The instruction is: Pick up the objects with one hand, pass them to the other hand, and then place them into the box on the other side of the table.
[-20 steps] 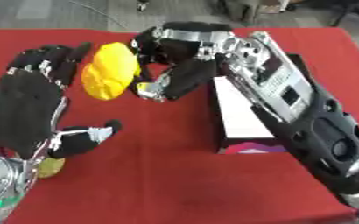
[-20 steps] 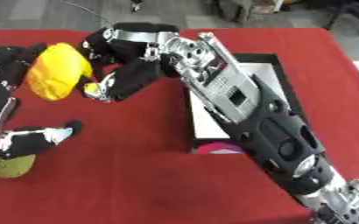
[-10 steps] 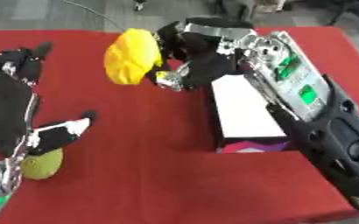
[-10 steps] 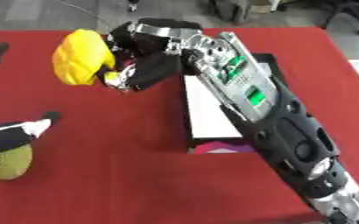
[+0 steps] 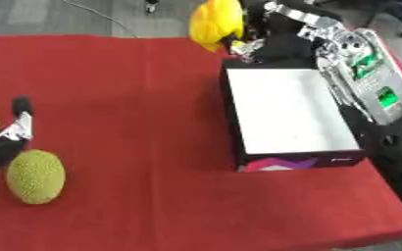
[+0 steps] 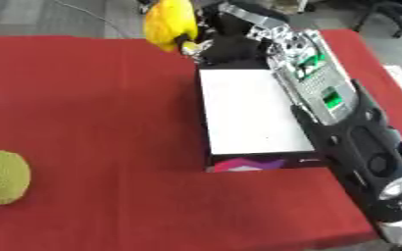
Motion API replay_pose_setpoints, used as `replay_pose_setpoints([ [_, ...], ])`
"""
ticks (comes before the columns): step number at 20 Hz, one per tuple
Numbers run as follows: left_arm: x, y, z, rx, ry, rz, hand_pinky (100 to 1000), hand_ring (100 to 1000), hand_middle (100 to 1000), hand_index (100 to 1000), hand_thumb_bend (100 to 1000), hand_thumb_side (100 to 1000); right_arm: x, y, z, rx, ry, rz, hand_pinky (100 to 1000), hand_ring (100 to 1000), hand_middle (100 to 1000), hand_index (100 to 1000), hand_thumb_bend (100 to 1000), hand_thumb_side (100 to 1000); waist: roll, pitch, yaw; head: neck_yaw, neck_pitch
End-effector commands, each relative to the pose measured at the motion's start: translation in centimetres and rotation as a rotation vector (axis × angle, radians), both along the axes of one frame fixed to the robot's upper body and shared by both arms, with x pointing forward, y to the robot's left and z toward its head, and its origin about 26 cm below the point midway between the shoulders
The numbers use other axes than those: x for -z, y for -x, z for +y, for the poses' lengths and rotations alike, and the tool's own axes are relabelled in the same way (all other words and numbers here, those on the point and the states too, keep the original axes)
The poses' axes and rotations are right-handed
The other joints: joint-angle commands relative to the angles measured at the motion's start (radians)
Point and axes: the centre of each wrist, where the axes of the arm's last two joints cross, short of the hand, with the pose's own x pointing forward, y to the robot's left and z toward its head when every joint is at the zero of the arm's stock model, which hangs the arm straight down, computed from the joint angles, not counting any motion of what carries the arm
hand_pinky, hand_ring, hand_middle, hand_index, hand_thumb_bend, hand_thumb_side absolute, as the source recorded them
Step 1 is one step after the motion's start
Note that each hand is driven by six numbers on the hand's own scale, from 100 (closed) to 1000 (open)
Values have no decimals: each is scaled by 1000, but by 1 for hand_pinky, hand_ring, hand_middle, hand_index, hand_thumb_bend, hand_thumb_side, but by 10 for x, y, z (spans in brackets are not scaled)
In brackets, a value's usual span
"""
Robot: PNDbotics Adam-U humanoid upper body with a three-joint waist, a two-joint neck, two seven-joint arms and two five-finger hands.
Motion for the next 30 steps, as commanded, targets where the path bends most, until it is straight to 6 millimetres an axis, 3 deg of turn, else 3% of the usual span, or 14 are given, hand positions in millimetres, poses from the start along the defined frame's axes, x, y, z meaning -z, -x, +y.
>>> replay_pose_setpoints([
  [1, -17, 1, 13, 42, 232, -75, 611, 603, 472, 802, 104, 689, -4, -1, -39, 191, 44, -83, 955, 1000, 361, 591, 100, 199, 1, -13, 2, -5, -19],
  [6, -24, 0, 28, 114, 579, -95, 592, 585, 451, 802, 100, 766, 20, 1, -74, 365, 126, -104, 924, 1000, 368, 587, 100, 200, 3, -11, 5, -10, -26],
  [10, -26, -3, 36, 120, 709, -113, 593, 589, 453, 811, 100, 775, 33, 5, -87, 410, 238, -129, 916, 1000, 425, 644, 100, 190, 7, -13, 5, -17, -29],
  [14, -30, -5, 41, 104, 733, -137, 599, 596, 460, 826, 125, 740, 40, 8, -93, 344, 436, -113, 1000, 1000, 791, 957, 100, 180, 8, -15, 5, -23, -31],
  [16, -31, -5, 42, 96, 729, -139, 603, 600, 464, 836, 142, 729, 38, 9, -96, 291, 553, -116, 1000, 1000, 870, 1000, 100, 164, 8, -15, 4, -22, -31],
  [20, -35, -6, 43, 84, 715, -130, 610, 606, 470, 847, 155, 721, 33, 11, -103, 275, 696, -123, 1000, 1000, 896, 1000, 139, 174, 8, -17, 3, -23, -32],
  [21, -36, -7, 44, 81, 710, -129, 611, 607, 468, 845, 159, 714, 33, 11, -104, 281, 709, -122, 1000, 1000, 894, 1000, 194, 242, 8, -17, 2, -22, -30],
  [23, -38, -7, 43, 80, 700, -128, 612, 608, 469, 846, 161, 711, 32, 11, -105, 299, 712, -120, 1000, 1000, 895, 1000, 193, 351, 7, -19, 2, -24, -28],
  [30, -45, -8, 42, 87, 663, -108, 619, 615, 475, 850, 173, 705, 27, 14, -101, 350, 663, -138, 1000, 1000, 890, 1000, 127, 338, 8, -23, 2, -18, -22],
])
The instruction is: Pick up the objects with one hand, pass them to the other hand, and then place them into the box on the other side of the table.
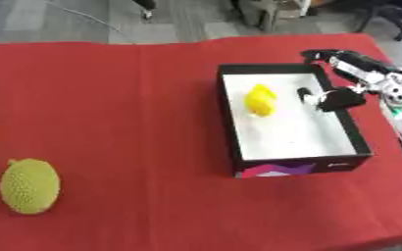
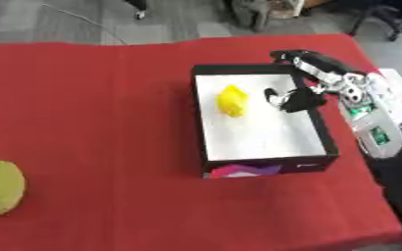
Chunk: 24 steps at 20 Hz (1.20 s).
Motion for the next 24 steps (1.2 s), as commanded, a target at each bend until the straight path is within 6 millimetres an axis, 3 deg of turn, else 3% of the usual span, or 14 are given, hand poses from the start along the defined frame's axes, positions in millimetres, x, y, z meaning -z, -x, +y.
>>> replay_pose_setpoints([
  [1, -14, 2, 4, -202, -15, 2, 620, 616, 476, 852, 177, 704, -19, 7, -2, 21, 5, -64, 1000, 1000, 892, 1000, 105, 320, 2, -24, -1, 2, -4],
  [3, -17, 1, 5, -203, -29, 3, 620, 616, 477, 850, 182, 698, -23, 9, -1, 46, -45, -98, 1000, 1000, 868, 1000, 100, 147, 4, -25, -1, 5, 0],
  [6, -23, 0, 7, -200, -74, 29, 634, 631, 493, 858, 179, 692, -32, 16, 9, 30, -309, -203, 1000, 1000, 835, 1000, 100, 319, 8, -26, -2, 12, 4],
  [8, -31, -5, 11, -182, -120, 104, 663, 670, 531, 884, 181, 696, -37, 25, 20, -72, -491, -273, 1000, 1000, 863, 1000, 100, 416, 12, -26, -2, 19, 7],
  [10, -42, -11, 18, -136, -174, 213, 712, 725, 578, 902, 212, 642, -37, 32, 29, -159, -582, -290, 1000, 1000, 869, 1000, 100, 440, 15, -28, 1, 27, 6],
  [11, -49, -15, 22, -111, -206, 269, 738, 750, 604, 907, 164, 668, -37, 35, 32, -188, -606, -287, 1000, 1000, 867, 1000, 100, 437, 17, -28, 2, 32, 5],
  [12, -55, -19, 28, -88, -241, 324, 761, 773, 629, 911, 285, 559, -37, 37, 34, -209, -623, -284, 1000, 1000, 866, 1000, 100, 451, 19, -29, 3, 36, 5],
  [13, -61, -24, 34, -66, -276, 384, 770, 780, 639, 913, 260, 556, -38, 40, 36, -223, -635, -285, 1000, 1000, 864, 1000, 100, 457, 21, -30, 5, 42, 5],
  [14, -66, -30, 42, -49, -308, 437, 782, 789, 649, 911, 354, 475, -38, 42, 37, -232, -644, -287, 1000, 1000, 862, 1000, 100, 453, 23, -30, 7, 48, 5],
  [18, -81, -53, 76, -30, -426, 634, 841, 836, 713, 897, 530, 348, -40, 49, 39, -245, -652, -298, 1000, 1000, 857, 1000, 100, 448, 26, -35, 14, 86, 5],
  [20, -87, -64, 90, -34, -477, 726, 862, 851, 734, 889, 564, 265, -41, 51, 40, -246, -653, -302, 1000, 1000, 852, 1000, 100, 449, 26, -37, 16, 105, 4],
  [22, -93, -74, 98, -32, -530, 795, 875, 858, 730, 858, 537, 141, -42, 52, 40, -243, -657, -305, 1000, 1000, 849, 1000, 100, 442, 25, -38, 20, 123, 2],
  [24, -95, -84, 104, -28, -567, 869, 905, 876, 758, 854, 547, 100, -41, 52, 40, -240, -660, -302, 1000, 1000, 846, 1000, 100, 439, 24, -39, 22, 135, -2],
])
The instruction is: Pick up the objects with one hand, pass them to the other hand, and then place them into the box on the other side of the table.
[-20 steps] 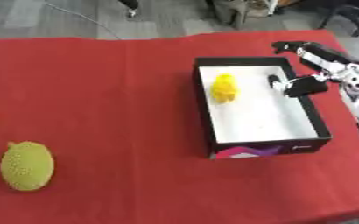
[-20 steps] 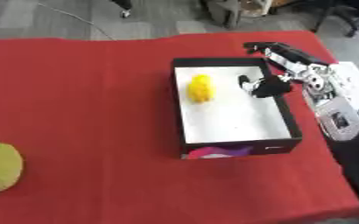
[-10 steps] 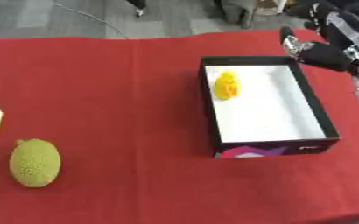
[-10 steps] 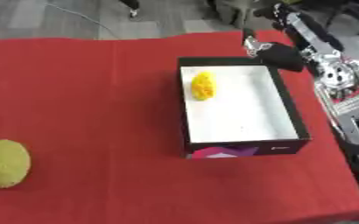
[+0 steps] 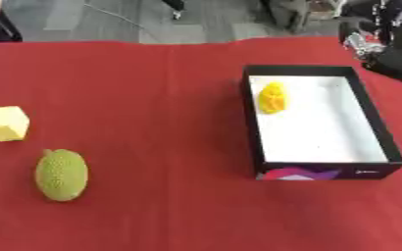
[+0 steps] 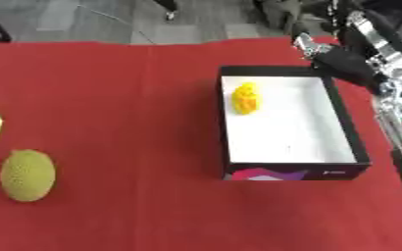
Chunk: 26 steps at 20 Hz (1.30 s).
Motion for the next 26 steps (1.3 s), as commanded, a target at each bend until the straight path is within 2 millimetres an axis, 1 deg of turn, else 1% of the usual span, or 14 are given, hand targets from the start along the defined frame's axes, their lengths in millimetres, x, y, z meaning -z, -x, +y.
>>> replay_pose_setpoints([
  [1, -12, -10, 18, -40, -90, 113, 919, 883, 773, 855, 546, 100, -10, 5, -1, 5, 24, -26, 1000, 1000, 843, 1000, 100, 437, 1, -28, 2, 22, -9],
  [3, -10, -22, 19, -69, -144, 197, 936, 893, 800, 850, 582, 100, -10, 5, -1, 5, 23, -23, 1000, 1000, 839, 1000, 100, 436, 0, -27, 2, 29, -10],
  [4, -9, -28, 17, -81, -172, 232, 951, 901, 816, 848, 615, 100, -9, 5, -1, 5, 23, -20, 1000, 1000, 838, 1000, 100, 437, 0, -26, 2, 32, -12],
  [7, -5, -44, 10, -90, -249, 313, 975, 908, 833, 855, 648, 100, -7, 4, 0, 5, 24, -10, 1000, 1000, 831, 1000, 100, 435, -2, -22, 1, 34, -18],
  [9, -3, -53, 4, -83, -287, 348, 987, 909, 831, 865, 650, 100, -7, 4, 1, 6, 23, -8, 1000, 1000, 825, 1000, 100, 435, -4, -18, -1, 35, -22],
  [13, 2, -66, -6, -59, -312, 383, 999, 917, 837, 876, 666, 100, -7, 4, 2, 7, 17, -5, 1000, 1000, 822, 1000, 100, 435, -6, -11, -4, 39, -30],
  [19, 9, -77, -21, -12, -306, 390, 990, 913, 828, 872, 663, 100, -8, 3, 6, 0, 16, -5, 1000, 1000, 819, 1000, 100, 434, -10, 5, -10, 45, -42],
  [22, 11, -80, -28, 10, -330, 401, 990, 917, 834, 873, 617, 100, -9, 3, 7, -2, 17, -10, 1000, 1000, 816, 1000, 100, 442, -12, 13, -14, 51, -49],
  [24, 11, -81, -31, 17, -339, 414, 990, 919, 835, 871, 551, 100, -9, 3, 8, -1, 17, -10, 1000, 1000, 814, 1000, 100, 446, -12, 17, -15, 53, -52],
  [26, 11, -81, -31, 13, -344, 426, 991, 922, 837, 868, 508, 100, -9, 2, 9, -4, 17, -10, 1000, 1000, 813, 1000, 100, 450, -11, 21, -16, 55, -55],
])
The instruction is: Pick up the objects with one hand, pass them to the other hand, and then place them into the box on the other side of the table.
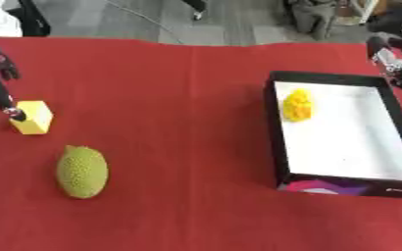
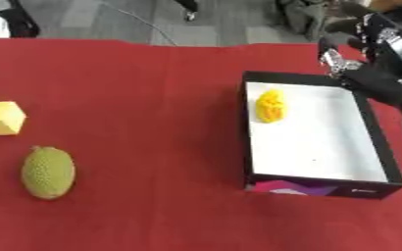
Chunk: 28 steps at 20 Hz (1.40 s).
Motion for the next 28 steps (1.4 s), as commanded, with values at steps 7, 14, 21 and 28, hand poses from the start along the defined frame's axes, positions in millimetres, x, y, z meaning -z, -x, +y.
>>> replay_pose_setpoints([
  [7, -3, -3, 7, -65, -115, 32, 1000, 949, 872, 877, 567, 100, -12, 3, 7, -25, 34, -32, 1000, 1000, 808, 1000, 100, 448, 4, -1, -7, 7, -25],
  [14, -3, -4, 3, -10, -135, 22, 985, 928, 834, 850, 488, 100, -12, 2, 13, -44, 43, -26, 1000, 1000, 804, 1000, 100, 452, -2, 8, -12, 13, -32],
  [21, 7, -7, 2, -16, -37, 62, 889, 790, 596, 712, 424, 100, -10, 1, 13, -37, 33, -26, 1000, 1000, 805, 1000, 100, 456, -1, 8, -14, 17, -25],
  [28, 7, -8, 1, -50, -45, 61, 771, 618, 410, 552, 246, 100, -8, 1, 9, -17, 26, -15, 1000, 1000, 804, 1000, 100, 458, 0, 2, -16, 19, -19],
])
